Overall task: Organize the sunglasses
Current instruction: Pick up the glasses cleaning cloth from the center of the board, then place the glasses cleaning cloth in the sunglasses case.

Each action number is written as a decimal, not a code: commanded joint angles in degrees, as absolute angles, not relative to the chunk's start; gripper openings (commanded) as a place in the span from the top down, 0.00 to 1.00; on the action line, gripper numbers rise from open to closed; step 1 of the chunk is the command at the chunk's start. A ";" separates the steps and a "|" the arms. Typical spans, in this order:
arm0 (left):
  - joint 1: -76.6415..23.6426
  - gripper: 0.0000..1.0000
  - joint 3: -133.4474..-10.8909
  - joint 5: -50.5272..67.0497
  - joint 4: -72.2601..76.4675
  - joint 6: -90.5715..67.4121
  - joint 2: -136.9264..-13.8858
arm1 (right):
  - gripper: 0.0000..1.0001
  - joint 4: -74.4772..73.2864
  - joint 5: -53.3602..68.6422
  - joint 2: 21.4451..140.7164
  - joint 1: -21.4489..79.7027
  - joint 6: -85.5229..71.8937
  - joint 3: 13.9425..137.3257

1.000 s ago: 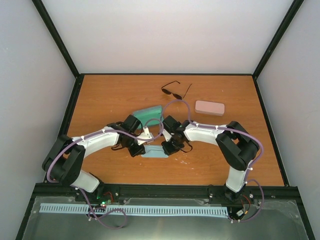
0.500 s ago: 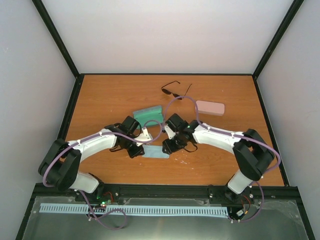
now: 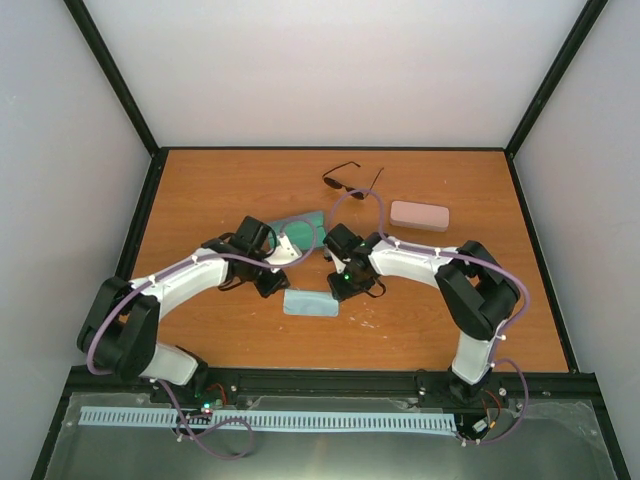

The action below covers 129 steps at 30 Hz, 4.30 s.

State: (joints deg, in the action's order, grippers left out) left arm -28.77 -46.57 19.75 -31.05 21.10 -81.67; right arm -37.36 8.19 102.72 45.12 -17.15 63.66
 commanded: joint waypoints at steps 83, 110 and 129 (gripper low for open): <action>-27.87 0.99 -52.23 20.04 -28.60 22.23 -89.55 | 0.97 -39.04 0.50 107.39 45.62 -16.62 73.72; -18.22 0.99 -62.95 16.39 -25.14 25.86 -99.05 | 0.97 -45.38 0.10 124.26 38.93 -10.53 101.13; -15.48 0.99 -67.93 17.08 -24.84 28.03 -104.81 | 0.97 -49.66 2.53 131.74 36.94 -9.09 111.08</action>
